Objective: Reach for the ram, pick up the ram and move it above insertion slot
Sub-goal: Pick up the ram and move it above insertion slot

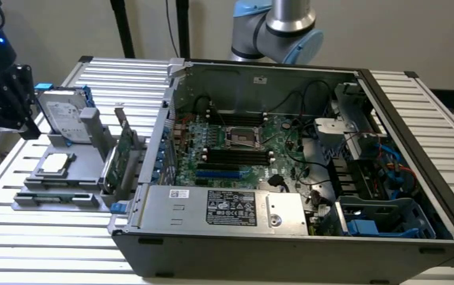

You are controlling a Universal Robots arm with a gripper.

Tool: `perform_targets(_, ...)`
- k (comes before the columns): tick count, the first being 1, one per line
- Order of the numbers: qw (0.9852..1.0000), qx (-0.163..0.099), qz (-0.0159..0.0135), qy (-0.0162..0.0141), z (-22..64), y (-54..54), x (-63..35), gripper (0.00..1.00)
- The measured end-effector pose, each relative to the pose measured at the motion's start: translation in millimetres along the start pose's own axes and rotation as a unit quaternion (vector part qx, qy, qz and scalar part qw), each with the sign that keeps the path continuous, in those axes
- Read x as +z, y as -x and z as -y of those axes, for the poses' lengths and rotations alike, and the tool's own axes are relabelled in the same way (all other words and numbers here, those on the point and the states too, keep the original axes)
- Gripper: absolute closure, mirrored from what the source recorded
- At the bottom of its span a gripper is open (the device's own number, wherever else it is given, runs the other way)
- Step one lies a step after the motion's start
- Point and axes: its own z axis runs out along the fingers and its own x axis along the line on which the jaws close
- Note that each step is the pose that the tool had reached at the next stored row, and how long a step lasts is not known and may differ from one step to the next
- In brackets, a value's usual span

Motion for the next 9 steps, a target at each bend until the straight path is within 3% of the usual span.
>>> perform_targets(4, 1.0, 0.0, 0.0001, -0.0001, 0.0, 0.0, 0.1, 0.88)
perform_targets(6, 1.0, 0.0, 0.0001, -0.0002, -0.1, -0.2, 0.3, 0.76)
perform_targets(9, 1.0, 0.005, 0.0001, -0.0002, -0.2, -1.5, 1.9, 0.7)
